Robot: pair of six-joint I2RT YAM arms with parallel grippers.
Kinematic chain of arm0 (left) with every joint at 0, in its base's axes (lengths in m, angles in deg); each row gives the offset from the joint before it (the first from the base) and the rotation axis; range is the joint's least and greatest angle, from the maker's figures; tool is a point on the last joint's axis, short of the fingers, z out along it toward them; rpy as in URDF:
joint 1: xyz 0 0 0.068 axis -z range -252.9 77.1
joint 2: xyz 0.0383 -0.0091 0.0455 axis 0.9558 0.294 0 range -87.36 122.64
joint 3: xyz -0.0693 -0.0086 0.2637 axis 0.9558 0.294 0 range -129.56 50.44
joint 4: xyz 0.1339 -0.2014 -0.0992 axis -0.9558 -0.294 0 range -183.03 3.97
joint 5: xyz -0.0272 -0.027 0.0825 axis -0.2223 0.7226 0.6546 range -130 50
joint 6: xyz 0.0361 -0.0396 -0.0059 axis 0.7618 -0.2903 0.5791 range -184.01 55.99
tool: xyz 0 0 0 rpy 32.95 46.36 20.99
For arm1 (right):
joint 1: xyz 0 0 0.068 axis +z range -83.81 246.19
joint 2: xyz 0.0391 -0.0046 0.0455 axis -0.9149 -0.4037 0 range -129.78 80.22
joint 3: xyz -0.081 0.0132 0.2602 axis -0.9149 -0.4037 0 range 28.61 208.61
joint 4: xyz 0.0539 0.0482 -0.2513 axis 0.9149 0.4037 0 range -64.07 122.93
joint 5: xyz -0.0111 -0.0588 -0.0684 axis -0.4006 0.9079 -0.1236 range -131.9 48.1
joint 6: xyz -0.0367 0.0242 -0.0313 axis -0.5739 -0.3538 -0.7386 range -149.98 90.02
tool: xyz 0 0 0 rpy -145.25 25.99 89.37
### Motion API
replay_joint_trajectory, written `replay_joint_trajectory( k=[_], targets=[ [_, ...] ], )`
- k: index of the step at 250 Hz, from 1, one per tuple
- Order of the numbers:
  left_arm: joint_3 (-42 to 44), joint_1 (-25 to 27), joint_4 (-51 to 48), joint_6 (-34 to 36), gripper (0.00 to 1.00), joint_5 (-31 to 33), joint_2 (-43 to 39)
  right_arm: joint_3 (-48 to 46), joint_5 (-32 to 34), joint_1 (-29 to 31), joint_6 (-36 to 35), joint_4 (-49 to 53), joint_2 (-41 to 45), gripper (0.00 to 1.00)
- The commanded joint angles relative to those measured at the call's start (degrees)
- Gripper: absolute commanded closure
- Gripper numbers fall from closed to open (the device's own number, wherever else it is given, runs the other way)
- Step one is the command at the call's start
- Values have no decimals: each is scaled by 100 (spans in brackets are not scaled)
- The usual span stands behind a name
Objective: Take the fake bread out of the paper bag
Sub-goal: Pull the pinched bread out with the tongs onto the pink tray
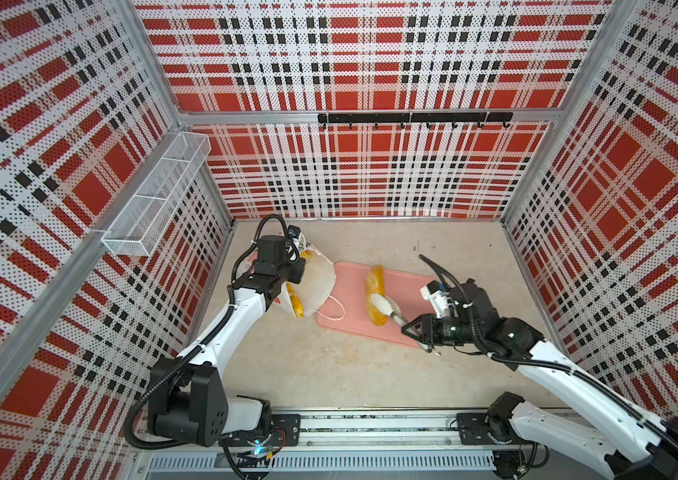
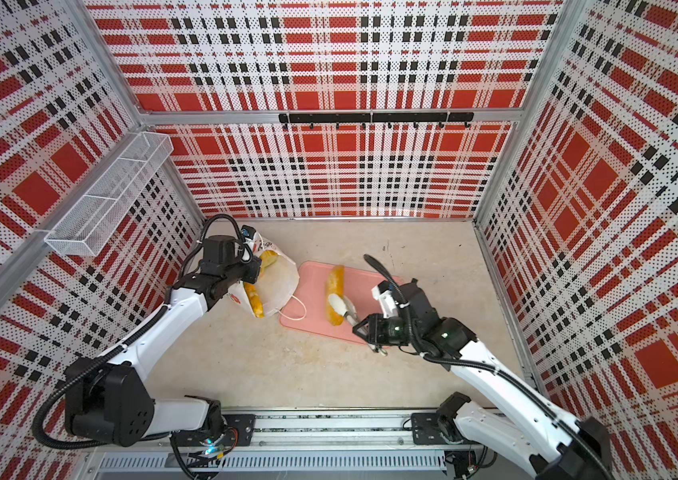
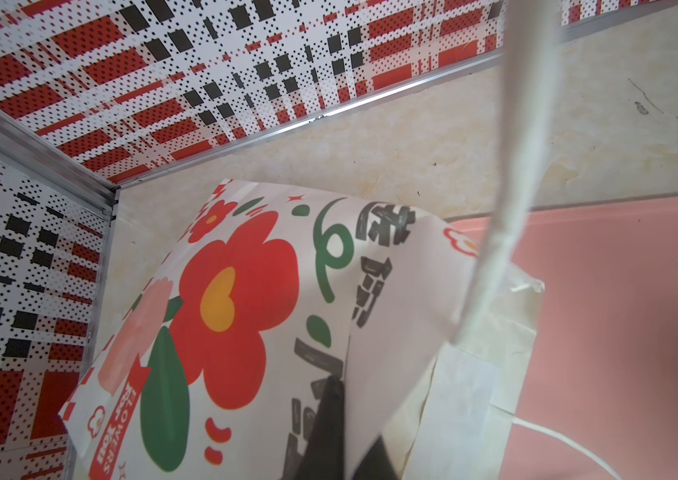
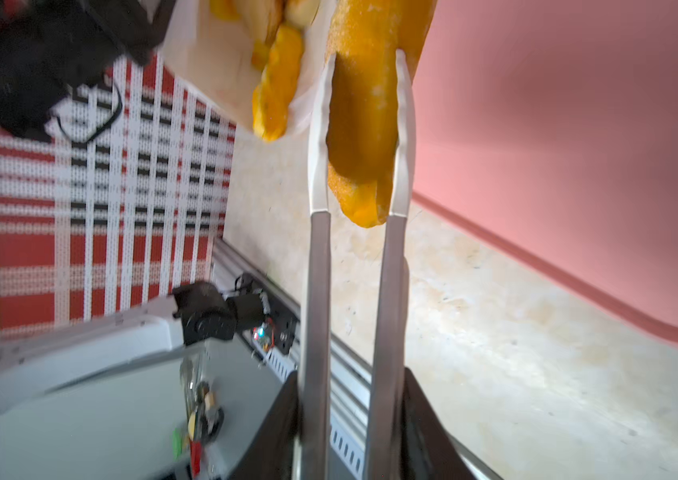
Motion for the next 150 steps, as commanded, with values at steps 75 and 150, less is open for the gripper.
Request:
replay_joint_trajectory(
  k=[75,150],
  targets=[
    [142,87,194,-27,100,193,-201,-740,-431,-1270,-23,-146,321,100],
    [189,127,207,28,100,100,-305,-1059,-603,-1596,-347,-146,-157,100]
  ],
)
